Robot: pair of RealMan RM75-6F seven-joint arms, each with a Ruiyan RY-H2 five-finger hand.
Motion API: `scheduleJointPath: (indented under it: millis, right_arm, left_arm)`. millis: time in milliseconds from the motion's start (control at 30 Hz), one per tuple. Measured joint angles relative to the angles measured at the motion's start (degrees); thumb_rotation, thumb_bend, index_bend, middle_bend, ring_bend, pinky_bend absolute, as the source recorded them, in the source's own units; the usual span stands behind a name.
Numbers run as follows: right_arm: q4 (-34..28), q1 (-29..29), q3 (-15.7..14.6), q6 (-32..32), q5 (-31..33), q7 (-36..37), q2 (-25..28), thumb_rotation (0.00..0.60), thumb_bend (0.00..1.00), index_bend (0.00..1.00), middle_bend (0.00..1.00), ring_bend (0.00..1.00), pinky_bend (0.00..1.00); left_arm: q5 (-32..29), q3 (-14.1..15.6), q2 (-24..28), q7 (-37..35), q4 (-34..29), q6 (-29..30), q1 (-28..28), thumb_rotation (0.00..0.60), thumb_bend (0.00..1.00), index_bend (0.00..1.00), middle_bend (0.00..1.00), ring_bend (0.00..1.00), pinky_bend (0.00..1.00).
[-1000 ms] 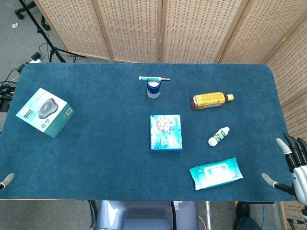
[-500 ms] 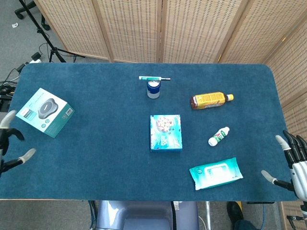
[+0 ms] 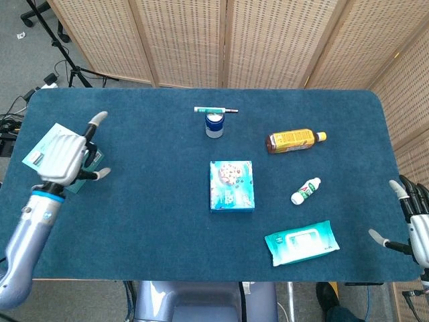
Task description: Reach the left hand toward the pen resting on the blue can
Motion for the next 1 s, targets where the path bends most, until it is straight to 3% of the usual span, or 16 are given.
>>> scheduleJointPath:
  millis: [67, 133, 233, 433, 667, 1000]
  right_arm:
    - [0.2, 0.4, 0.4, -1.1, 1.1, 0.3, 0.0, 0.6, 0.0, 0.0, 0.0, 0.0, 0.0]
    - [0.5, 0.8, 0.8, -1.9, 2.0, 0.4, 0.0, 0.6, 0.0, 0.0, 0.0, 0.0, 0.0]
    - [1.0, 1.1, 1.2, -2.9, 3.3, 0.8, 0.0, 0.6, 0.0, 0.0, 0.0, 0.0, 0.0]
    - [2.3, 1.7, 2.0, -5.4, 6.1, 1.7, -0.2, 0.6, 0.0, 0.0, 0.0, 0.0, 0.0]
    - [3.6, 2.2, 2.7, -7.3, 8.5, 1.9, -0.6, 0.6, 0.0, 0.0, 0.0, 0.0, 0.0]
    - [4.2, 2.1, 3.2, -8.5, 10.2, 2.1, -0.5, 0.6, 0.0, 0.0, 0.0, 0.0, 0.0]
  left_arm:
    - [-6.5, -0.7, -3.1, 3.0, 3.0, -2.9, -4.8, 0.6, 0.61, 0.0, 0.92, 1.0, 1.0]
    - [-11.2, -1.2, -5.5, 5.0, 5.7, -5.1, -8.1, 0.6, 0.79, 0.0, 0.92, 1.0, 1.0]
    - [-17.8, -1.9, -9.1, 7.2, 10.3, -9.0, -13.3, 0.6, 0.92, 0.0, 0.92, 1.0, 1.0]
    - [-28.1, -2.2, -16.0, 9.8, 20.1, -15.2, -22.5, 0.6, 0.95, 0.0, 0.92, 1.0, 1.0]
    - [-36.2, -1.8, -23.4, 11.8, 31.5, -20.2, -30.9, 0.6, 0.95, 0.0, 0.92, 1.0, 1.0]
    - [-40.2, 1.1, -33.3, 13.8, 50.2, -26.7, -39.1, 0.6, 0.96, 0.0, 0.92, 1.0, 1.0]
